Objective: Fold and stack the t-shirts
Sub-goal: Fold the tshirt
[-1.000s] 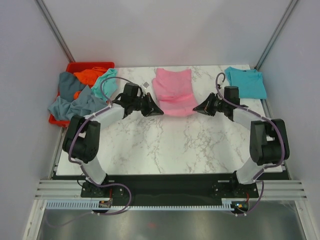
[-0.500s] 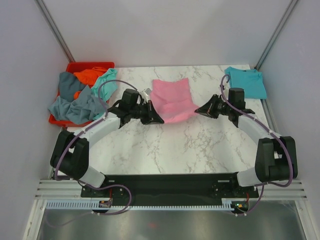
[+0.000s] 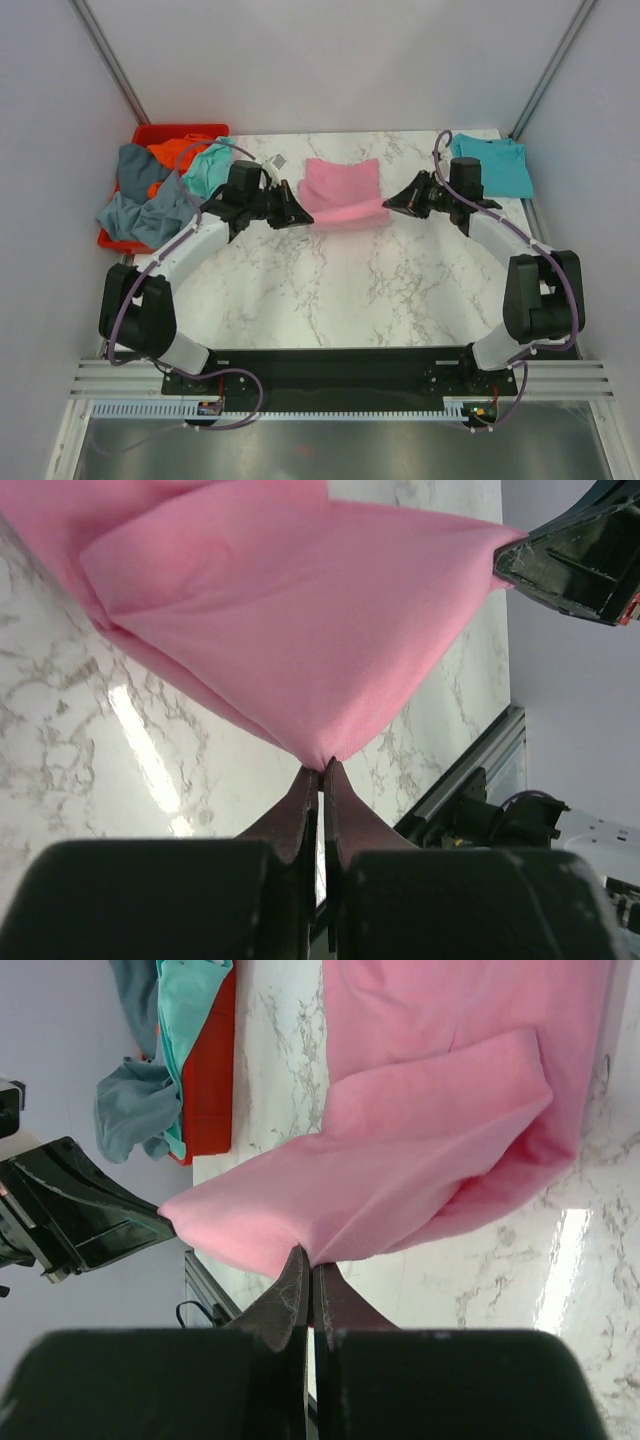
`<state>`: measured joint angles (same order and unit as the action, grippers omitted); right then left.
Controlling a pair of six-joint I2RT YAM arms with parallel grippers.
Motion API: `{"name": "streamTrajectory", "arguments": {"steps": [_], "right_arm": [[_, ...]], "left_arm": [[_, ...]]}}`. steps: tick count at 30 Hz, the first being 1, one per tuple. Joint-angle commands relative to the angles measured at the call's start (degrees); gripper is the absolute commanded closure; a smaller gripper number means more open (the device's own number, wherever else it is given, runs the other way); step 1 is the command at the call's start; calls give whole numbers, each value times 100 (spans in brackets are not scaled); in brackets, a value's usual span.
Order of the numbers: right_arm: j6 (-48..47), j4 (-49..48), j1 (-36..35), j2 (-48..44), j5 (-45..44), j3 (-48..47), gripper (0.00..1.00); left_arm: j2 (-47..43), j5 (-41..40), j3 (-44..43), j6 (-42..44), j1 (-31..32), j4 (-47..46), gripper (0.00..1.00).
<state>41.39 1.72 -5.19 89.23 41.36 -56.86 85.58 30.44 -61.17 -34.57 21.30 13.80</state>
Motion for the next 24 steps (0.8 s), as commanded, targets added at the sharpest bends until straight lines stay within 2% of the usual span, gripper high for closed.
{"name": "streamTrajectory", "arguments": {"steps": [1,10,24], "right_arm": [[27,-523,-17,357,-76,-640,100],[-157,-725,-70,1736,-146,-2037,100],[-122,-1191,-131,3732,-295,-4006,100]], "left_arm": [[317,-178,-606,512,-143,44,98],[1416,-442,-1854,1250,-249,26,98],[3305,-969,-3586,1655,-425,-255,98]]}}
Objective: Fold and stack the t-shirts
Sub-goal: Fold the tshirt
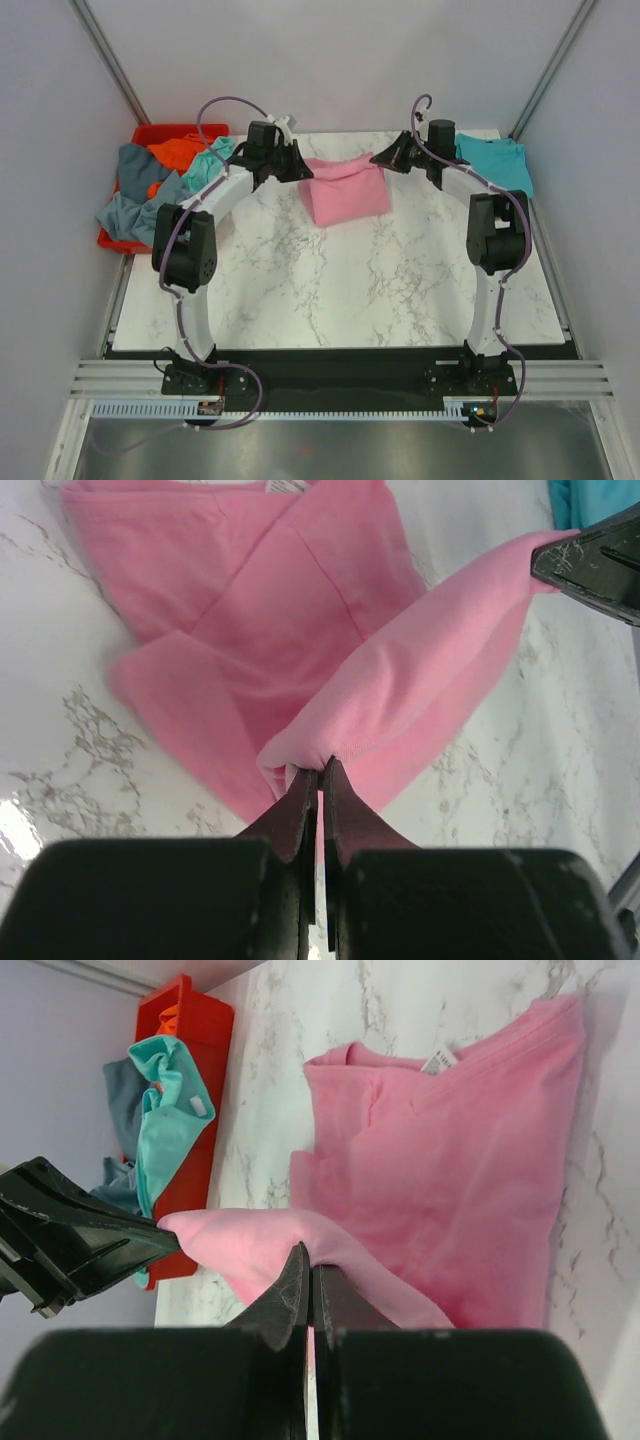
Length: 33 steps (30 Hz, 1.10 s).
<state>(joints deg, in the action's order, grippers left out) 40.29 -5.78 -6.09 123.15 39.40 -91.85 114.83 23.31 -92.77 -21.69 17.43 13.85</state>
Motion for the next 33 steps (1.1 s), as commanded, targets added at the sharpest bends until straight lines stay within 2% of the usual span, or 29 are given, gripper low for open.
{"name": "streamTrajectory", "arguments": {"steps": [1,11,12,14,15,16,18,21,24,27,30,31,33], "right_arm": [[-4,-528,-50,602,-108,-631,100],[58,-854,-165,1905,-529,-2388,100],[40,-863,-156,1958,-608,-2459,97],[14,-872,-173,2090,-783,-2583,79],[-99,-889,-174,2116,-819,-2688,65],[-205,-881,-174,2125,-846,-2732,57],[-503,-794,-191,2038,-942,-2846,36],[-680,-714,-182,1766,-899,-2865,27],[-725,-591,-104,1433,-680,-2742,26],[-602,-538,-42,1098,-460,-2356,27],[-417,-529,-7,869,-222,-1820,28],[-374,-521,-15,842,-118,-1688,28],[-233,-494,-7,816,76,-1389,28]], "left_arm": [[470,-370,-583,394,-38,-312,98],[1612,-1258,-1849,605,-38,-795,98],[1665,-1381,-1928,631,-38,-822,98],[1736,-1837,-2025,745,-12,-892,96],[1754,-2030,-2043,798,-3,-910,81],[1736,-2554,-2061,790,15,-910,67],[1640,-2944,-2070,894,58,-762,41],[1324,-3104,-1965,869,76,-550,34],[886,-3219,-1684,843,94,-278,32],[490,-3035,-1297,563,41,213,29],[260,-2044,-823,-16,-169,601,24],[155,-1267,-595,-89,-292,654,23],[67,-421,-357,-151,-389,821,19]]}}
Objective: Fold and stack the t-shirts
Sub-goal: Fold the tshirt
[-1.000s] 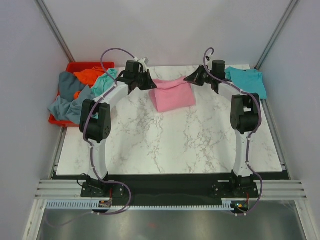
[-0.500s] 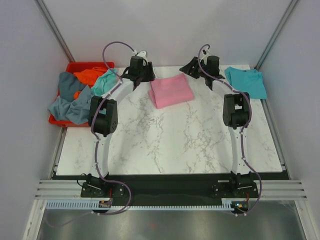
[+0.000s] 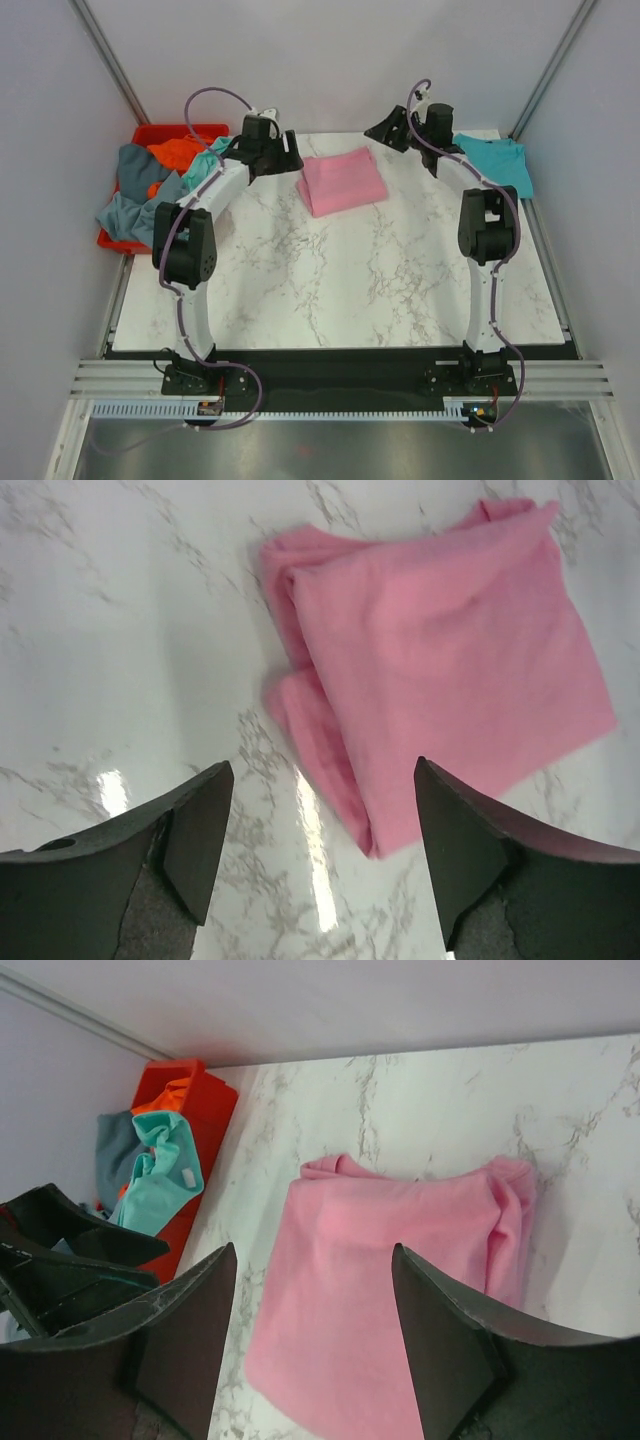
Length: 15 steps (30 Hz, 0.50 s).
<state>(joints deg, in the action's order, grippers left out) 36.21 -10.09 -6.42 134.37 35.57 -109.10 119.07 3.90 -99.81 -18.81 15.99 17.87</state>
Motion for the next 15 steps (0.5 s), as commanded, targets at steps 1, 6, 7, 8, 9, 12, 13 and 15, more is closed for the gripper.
{"name": "streamTrajectory", "arguments": {"steps": [1,6,7,8,9,12,13,15], "right_arm": [[220,-46,26,-306,503,432,29],[-6,260,35,-350,969,969,28],[-113,357,35,-350,978,969,29],[-166,393,96,-341,995,969,29],[-201,428,123,-306,1004,952,29],[-245,481,316,-227,943,829,29],[-280,499,360,-209,934,751,29],[-272,551,483,-165,925,680,29]], "left_arm": [[-366,1787,409,-405,-245,471,19],[-481,2842,830,-124,-394,534,11],[-507,2957,875,-45,-464,525,11],[-533,3063,928,113,-517,533,11],[-542,3377,1015,227,-561,542,10],[-656,3827,1112,492,-790,648,8],[-709,3942,1130,527,-877,656,8],[-806,4004,1069,624,-896,656,9]]}}
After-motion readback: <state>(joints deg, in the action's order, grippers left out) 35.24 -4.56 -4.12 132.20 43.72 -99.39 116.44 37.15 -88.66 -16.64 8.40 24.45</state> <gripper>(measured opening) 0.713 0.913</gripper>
